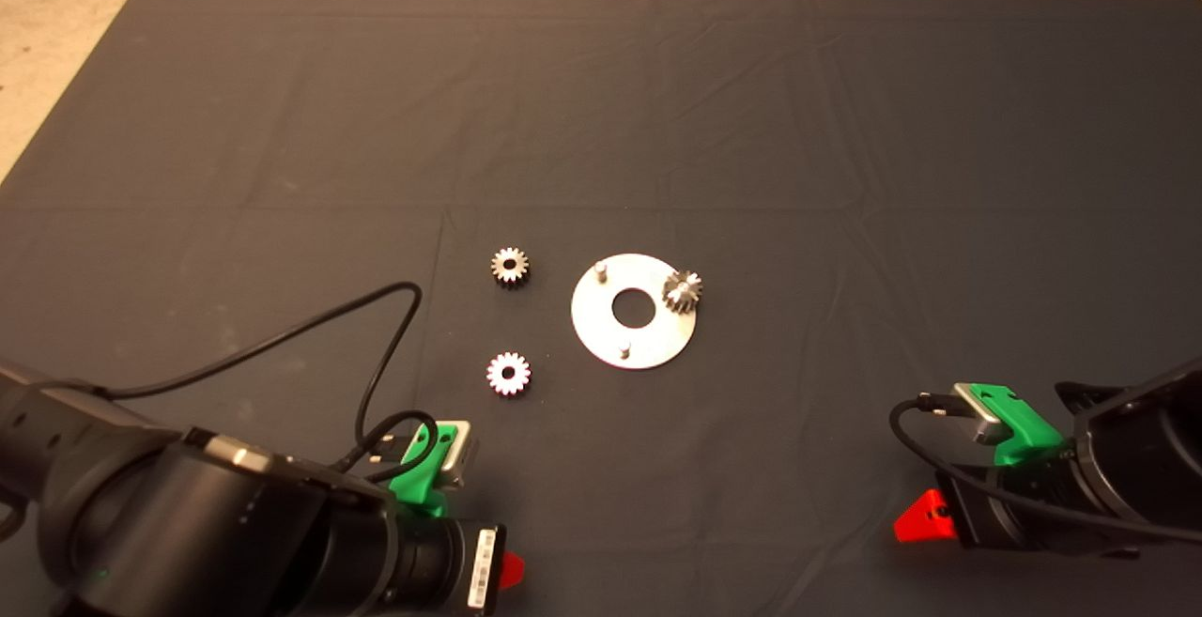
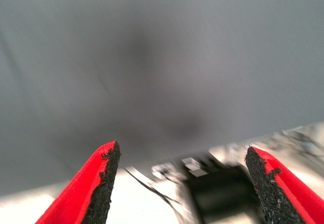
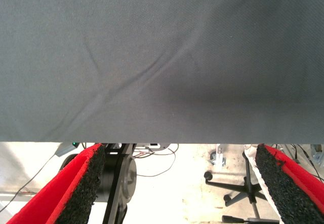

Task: Install three planetary gears onto the carrier pins

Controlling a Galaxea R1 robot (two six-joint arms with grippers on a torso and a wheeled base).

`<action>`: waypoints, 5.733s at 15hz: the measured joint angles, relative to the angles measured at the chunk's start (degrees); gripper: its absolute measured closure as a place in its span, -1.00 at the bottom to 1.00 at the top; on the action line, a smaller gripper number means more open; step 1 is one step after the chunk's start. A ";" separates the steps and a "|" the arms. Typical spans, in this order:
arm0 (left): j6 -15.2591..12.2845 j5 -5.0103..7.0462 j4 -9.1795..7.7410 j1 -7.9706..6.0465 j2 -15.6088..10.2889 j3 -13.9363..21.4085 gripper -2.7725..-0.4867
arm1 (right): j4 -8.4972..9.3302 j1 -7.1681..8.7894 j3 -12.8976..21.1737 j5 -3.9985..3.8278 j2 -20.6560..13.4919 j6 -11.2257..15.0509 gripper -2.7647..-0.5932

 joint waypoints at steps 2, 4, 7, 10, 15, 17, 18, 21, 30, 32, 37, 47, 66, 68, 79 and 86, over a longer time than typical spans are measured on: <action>6.97 0.02 -0.86 -2.23 -0.68 -3.30 -0.11 | 0.00 -0.02 0.00 -0.08 -0.02 0.02 -0.48; 11.39 0.05 -1.55 -4.24 -1.29 -6.53 -0.11 | 0.00 -0.27 0.00 -0.07 -0.02 0.05 -0.48; 14.94 0.02 -2.21 -5.30 -1.44 -10.62 -0.11 | 0.00 -0.29 0.00 -0.07 -0.02 0.05 -0.48; 19.39 0.05 -2.01 -5.82 -1.26 -15.09 -0.11 | 0.00 -0.50 0.00 -0.11 -0.03 0.11 -0.48; 22.78 0.00 -1.55 -6.48 1.79 -19.54 -0.11 | 0.00 -1.84 0.02 -0.02 -0.02 0.24 -0.48; 23.34 0.00 -1.38 -6.77 3.34 -20.33 -0.11 | 0.00 -2.12 0.02 -0.10 0.00 0.24 -0.48; 23.41 0.02 -1.38 -6.77 4.17 -20.64 -0.11 | 0.00 -2.21 0.02 -0.05 -0.02 0.24 -0.48; 23.39 -0.01 -1.35 -7.09 5.79 -20.77 -0.11 | 0.00 -2.23 0.02 -0.07 0.00 0.24 -0.48; 22.25 0.00 -1.21 -7.72 8.50 -21.21 -0.11 | -0.02 -2.51 0.05 -0.11 0.17 0.27 -0.48; 22.23 0.02 -0.79 -7.89 8.63 -21.55 -0.11 | 0.00 -2.51 0.05 -0.11 0.17 0.27 -0.48; 22.10 0.00 0.42 -7.89 8.80 -22.90 -0.11 | 0.00 -2.51 0.05 -0.09 0.17 0.27 -0.48; 21.19 0.02 2.60 -7.84 8.99 -23.92 -0.11 | 0.00 -2.52 0.05 -0.09 0.16 0.27 -0.48; 17.49 0.00 4.80 -6.69 10.50 -23.56 -0.11 | 0.00 -2.51 0.05 -0.07 0.17 0.27 -0.48; 17.08 0.00 5.24 -6.68 10.47 -23.15 -0.11 | 0.00 -2.54 0.05 -0.09 0.17 0.27 -0.48; 16.03 0.02 6.07 -5.11 9.68 -21.33 -0.11 | 0.00 -2.51 0.05 -0.07 0.17 0.27 -0.48; 16.03 0.00 7.25 -4.13 9.66 -21.33 -0.01 | 0.00 -2.51 0.05 -0.07 0.17 0.27 -0.48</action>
